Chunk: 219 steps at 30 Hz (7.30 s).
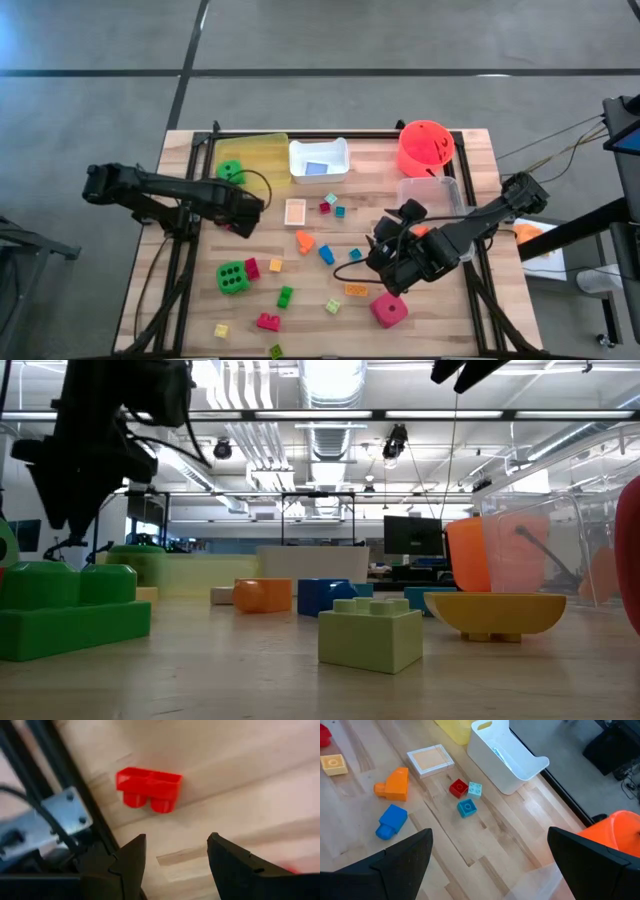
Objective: Pick & Place Toys
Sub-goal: Put the red game piece into the transparent bin
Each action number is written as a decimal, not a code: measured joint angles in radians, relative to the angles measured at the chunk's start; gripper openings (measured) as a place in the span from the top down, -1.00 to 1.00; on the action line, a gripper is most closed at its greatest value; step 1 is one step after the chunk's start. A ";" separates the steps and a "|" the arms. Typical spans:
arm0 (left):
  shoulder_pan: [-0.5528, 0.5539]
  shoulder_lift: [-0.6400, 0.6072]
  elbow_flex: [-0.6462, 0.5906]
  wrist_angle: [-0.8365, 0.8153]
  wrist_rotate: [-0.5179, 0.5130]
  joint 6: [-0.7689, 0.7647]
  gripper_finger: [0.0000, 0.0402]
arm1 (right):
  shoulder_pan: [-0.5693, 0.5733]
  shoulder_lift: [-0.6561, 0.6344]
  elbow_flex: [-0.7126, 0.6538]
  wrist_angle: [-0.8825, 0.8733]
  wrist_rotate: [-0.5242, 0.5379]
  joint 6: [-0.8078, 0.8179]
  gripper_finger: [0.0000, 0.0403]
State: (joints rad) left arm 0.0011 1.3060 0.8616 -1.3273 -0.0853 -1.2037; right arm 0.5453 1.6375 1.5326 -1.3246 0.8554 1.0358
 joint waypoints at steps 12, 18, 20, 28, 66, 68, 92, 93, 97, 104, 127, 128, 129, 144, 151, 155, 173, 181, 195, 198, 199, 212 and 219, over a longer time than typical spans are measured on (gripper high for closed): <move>0.036 0.000 -0.130 0.003 -0.021 -0.356 0.02 | 0.002 0.000 0.000 0.116 0.001 -0.097 -0.93; 0.053 -0.002 -0.115 0.046 -0.097 -0.559 0.02 | 0.002 0.000 0.000 0.138 0.007 -0.160 -0.93; 0.058 -0.002 -0.115 0.096 -0.101 -0.570 0.02 | 0.002 0.000 0.000 0.138 0.004 -0.174 -0.93; 0.067 -0.002 -0.116 0.142 -0.095 -0.688 0.02 | 0.006 0.000 0.000 0.137 -0.031 -0.184 -0.93; 0.081 -0.011 -0.355 0.456 -0.053 -0.943 0.24 | 0.094 0.000 0.000 0.204 -0.075 -0.153 -0.93; 0.080 -0.009 -0.348 0.448 -0.053 -0.938 0.24 | 0.096 0.000 0.000 0.206 -0.082 -0.152 -0.93; 0.025 -0.015 -0.153 0.595 -0.149 -0.263 0.24 | 0.098 0.000 -0.036 0.215 0.014 -0.230 -0.93; 0.012 -0.015 -0.144 0.640 -0.150 -0.182 0.24 | 0.098 0.000 -0.043 0.215 0.035 -0.252 -0.93; -0.058 -0.015 -0.129 0.862 -0.105 0.105 0.24 | 0.095 0.000 -0.070 0.241 0.111 -0.325 -0.93; -0.129 -0.015 -0.130 1.198 0.043 0.336 0.24 | 0.085 0.000 -0.086 0.432 0.142 -0.629 -0.93; -0.131 -0.016 -0.121 1.458 0.127 0.778 0.24 | -0.212 -0.001 -0.017 0.781 -0.301 -0.616 -0.93; -0.131 -0.016 -0.117 1.458 0.092 0.782 0.24 | -0.219 0.001 -0.010 0.773 -0.301 -0.603 -0.93; -0.130 -0.016 -0.113 1.457 0.055 0.783 0.24 | -0.223 0.002 -0.004 0.761 -0.292 -0.596 -0.93; -0.089 -0.006 -0.038 1.402 -0.106 0.579 0.24 | -0.295 0.002 0.010 0.699 -0.149 -0.651 -0.93; -0.088 0.026 0.046 1.333 -0.099 0.636 0.24 | -0.314 0.002 0.014 0.701 -0.148 -0.717 -0.93; -0.088 0.028 0.056 1.343 -0.063 0.673 0.24 | -0.327 0.002 0.013 0.692 -0.154 -0.730 -0.93; -0.077 0.104 0.154 1.291 -0.021 0.680 0.24 | -0.358 0.002 0.012 0.688 -0.161 -0.777 -0.63; -0.063 0.118 0.182 1.273 -0.016 0.680 0.24 | -0.357 0.002 0.012 0.689 -0.185 -0.775 0.18; -0.060 0.119 0.182 1.262 0.003 0.634 -0.48 | -0.358 0.003 0.012 0.695 -0.175 -0.807 0.95; -0.057 0.119 0.183 1.268 -0.010 0.631 -0.71 | -0.357 0.003 0.012 0.692 -0.185 -0.807 0.95; -0.057 0.119 0.182 1.267 -0.011 0.631 -0.76 | -0.357 0.003 0.012 0.692 -0.197 -0.807 0.96; -0.058 0.085 0.180 1.217 -0.017 0.636 -0.93 | -0.355 0.003 0.012 0.688 -0.258 -0.781 0.96; -0.059 0.023 0.180 1.081 -0.019 0.657 -0.92 | -0.351 -0.002 0.020 0.662 -0.262 -0.773 0.96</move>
State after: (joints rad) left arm -0.0582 1.3293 1.0412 -0.2464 -0.1047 -0.5471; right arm 0.1941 1.6359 1.5521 -0.6630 0.5930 0.2623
